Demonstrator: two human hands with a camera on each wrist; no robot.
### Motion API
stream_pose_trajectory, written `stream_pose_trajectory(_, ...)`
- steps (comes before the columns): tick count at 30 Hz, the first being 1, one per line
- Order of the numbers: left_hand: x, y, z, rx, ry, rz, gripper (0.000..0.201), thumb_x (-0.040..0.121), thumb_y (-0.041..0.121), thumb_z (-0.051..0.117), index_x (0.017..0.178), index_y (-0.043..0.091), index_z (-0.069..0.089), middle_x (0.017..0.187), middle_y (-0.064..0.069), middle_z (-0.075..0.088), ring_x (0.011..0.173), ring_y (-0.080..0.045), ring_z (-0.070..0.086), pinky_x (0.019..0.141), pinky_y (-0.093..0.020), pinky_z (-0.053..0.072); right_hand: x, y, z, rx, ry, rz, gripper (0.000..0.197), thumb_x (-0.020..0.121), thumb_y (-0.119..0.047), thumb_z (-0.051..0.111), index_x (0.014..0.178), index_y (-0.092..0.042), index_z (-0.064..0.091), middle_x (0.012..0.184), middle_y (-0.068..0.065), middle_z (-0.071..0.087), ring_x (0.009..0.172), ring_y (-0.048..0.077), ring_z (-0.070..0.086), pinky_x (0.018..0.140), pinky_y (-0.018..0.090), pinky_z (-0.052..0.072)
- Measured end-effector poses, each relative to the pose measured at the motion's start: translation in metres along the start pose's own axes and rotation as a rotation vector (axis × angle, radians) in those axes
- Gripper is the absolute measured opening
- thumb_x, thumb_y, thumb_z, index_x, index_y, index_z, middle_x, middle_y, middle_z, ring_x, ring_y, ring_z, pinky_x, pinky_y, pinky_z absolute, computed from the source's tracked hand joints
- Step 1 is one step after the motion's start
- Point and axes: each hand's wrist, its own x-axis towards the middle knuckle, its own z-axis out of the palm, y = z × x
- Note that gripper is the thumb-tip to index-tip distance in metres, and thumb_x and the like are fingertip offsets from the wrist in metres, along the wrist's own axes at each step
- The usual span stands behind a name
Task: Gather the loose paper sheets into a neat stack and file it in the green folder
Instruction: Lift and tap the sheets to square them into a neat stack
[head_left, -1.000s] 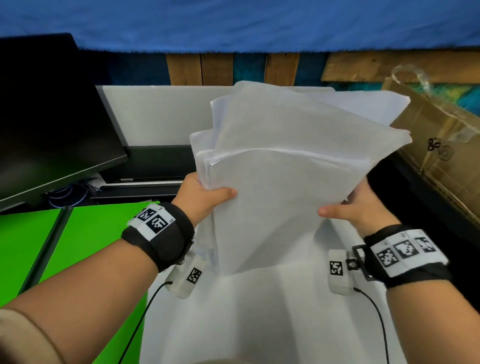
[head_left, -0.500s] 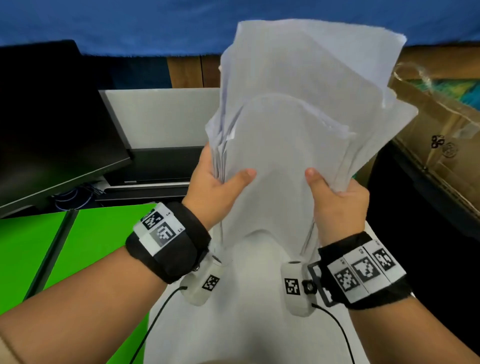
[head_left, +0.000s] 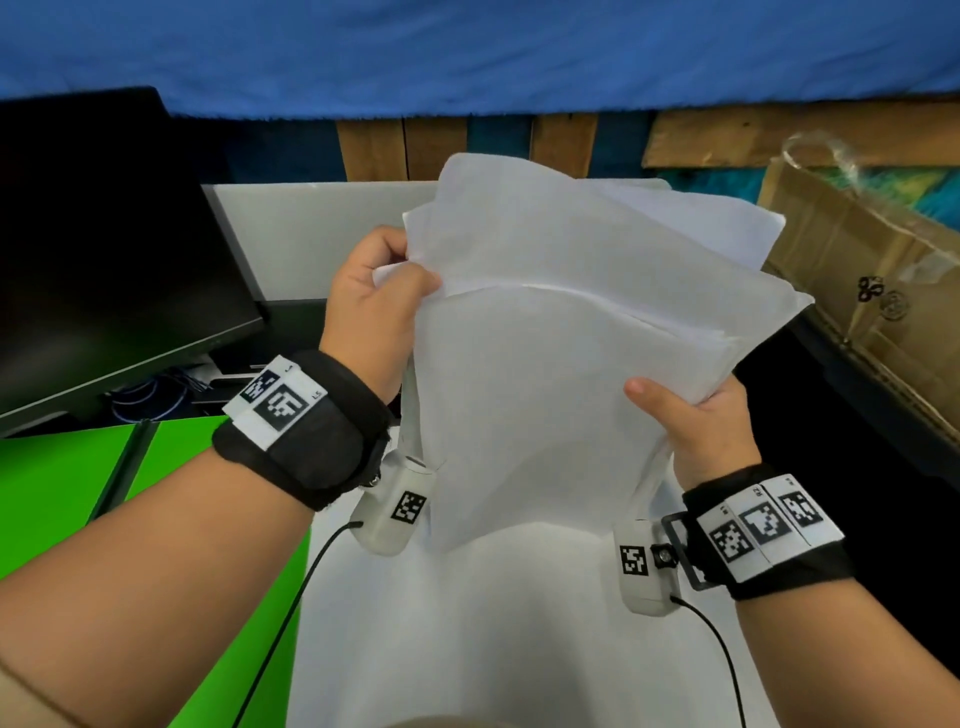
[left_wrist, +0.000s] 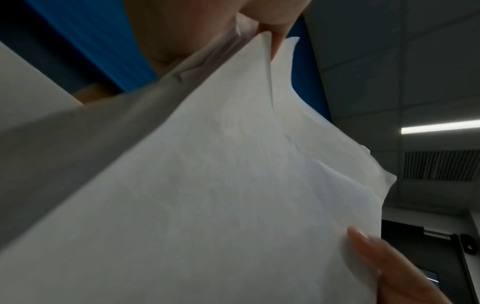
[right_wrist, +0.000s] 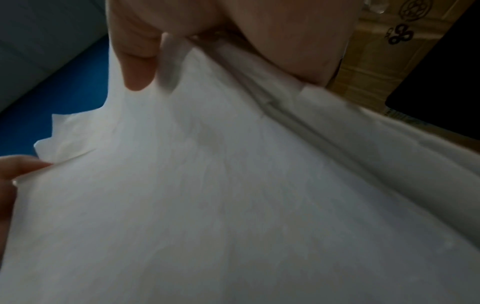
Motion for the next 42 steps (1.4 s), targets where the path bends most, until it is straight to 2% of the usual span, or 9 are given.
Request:
stream_pose_trajectory(6,0.002,0.015,0.003,0.023,-0.068,0.125,0.016,0.081,0.011,0.057,0.083,0.026,0.055,0.076,0.021,0.069,0.076,0.001,0.065,0.068,-0.018,0.052,0.002,-0.003,-0.001,-0.017,-0.103,-0.025,0.050,0.057,0.005,0.077,0.096,-0.021,0.061,0.082,-0.015,0.075,0.081,0.001,0.070,0.067,0.014,0.054)
stream_pose_trajectory(12,0.007,0.018,0.000,-0.190,0.038,-0.060,0.024,0.089,0.006,0.036,0.077,0.022,0.049,0.081,0.003,0.061,0.079,-0.018,0.060,0.077,-0.039,0.052,0.004,0.002,-0.007,-0.029,-0.074,0.019,0.045,0.059,0.002,0.077,0.097,-0.019,0.064,0.084,-0.011,0.075,0.083,0.007,0.071,0.070,0.018,0.055)
stream_pose_trajectory(17,0.003,0.013,-0.002,-0.167,-0.006,0.003,0.011,0.076,0.013,0.043,0.081,0.022,0.049,0.082,0.007,0.063,0.074,-0.008,0.064,0.069,-0.029,0.054,0.003,0.006,0.002,-0.046,0.076,0.036,0.025,0.076,0.004,0.068,0.090,-0.016,0.064,0.069,-0.025,0.071,0.070,-0.009,0.067,0.061,0.004,0.049)
stream_pose_trajectory(23,-0.005,0.008,0.000,-0.020,-0.056,0.208,0.037,0.079,0.014,0.064,0.114,0.010,0.052,0.100,0.007,0.066,0.092,-0.003,0.065,0.076,-0.017,0.051,-0.004,0.000,0.009,0.003,0.239,-0.033,0.016,0.081,-0.001,0.066,0.082,-0.016,0.064,0.064,-0.023,0.071,0.065,-0.008,0.067,0.058,0.005,0.048)
stream_pose_trajectory(27,-0.006,-0.004,-0.003,0.009,-0.123,0.154,0.089,0.059,0.053,0.076,0.126,0.003,0.045,0.116,-0.004,0.064,0.113,-0.021,0.061,0.094,-0.036,0.052,-0.008,-0.001,0.012,0.043,0.284,-0.073,0.017,0.082,-0.001,0.066,0.082,-0.018,0.066,0.069,-0.020,0.072,0.071,-0.005,0.068,0.063,0.008,0.051)
stream_pose_trajectory(32,-0.017,-0.028,-0.004,0.174,-0.158,0.064,0.087,0.059,0.030,0.080,0.133,0.004,0.042,0.121,-0.005,0.063,0.112,-0.015,0.062,0.096,-0.036,0.052,-0.017,0.004,0.020,-0.028,0.198,-0.059,0.029,0.081,0.002,0.065,0.094,-0.023,0.062,0.082,-0.010,0.074,0.079,0.003,0.070,0.068,0.020,0.056)
stream_pose_trajectory(36,-0.017,-0.024,-0.005,0.165,-0.101,0.109,0.086,0.060,0.029,0.075,0.134,0.008,0.036,0.126,-0.003,0.058,0.113,-0.010,0.060,0.092,-0.028,0.052,-0.009,-0.012,0.013,-0.063,0.185,-0.294,0.057,0.074,-0.002,0.072,0.118,-0.024,0.042,0.116,0.003,0.059,0.105,0.016,0.061,0.088,0.032,0.053)
stream_pose_trajectory(38,-0.014,-0.014,-0.003,0.157,-0.098,0.185,0.078,0.062,0.027,0.073,0.129,0.023,0.033,0.122,0.015,0.053,0.110,0.003,0.057,0.088,-0.014,0.049,-0.003,-0.023,0.010,-0.106,0.139,-0.458,0.065,0.074,-0.002,0.068,0.124,-0.022,0.032,0.114,-0.011,0.058,0.103,0.014,0.057,0.091,0.030,0.050)
stream_pose_trajectory(42,-0.009,0.001,0.001,0.142,-0.205,0.364,0.077,0.073,0.015,0.069,0.129,0.037,0.019,0.126,0.004,0.049,0.118,-0.013,0.054,0.098,-0.033,0.049,0.010,-0.036,0.009,-0.215,0.073,-0.647,0.064,0.080,-0.008,0.065,0.131,-0.034,0.035,0.114,0.014,0.048,0.108,0.027,0.049,0.092,0.029,0.048)
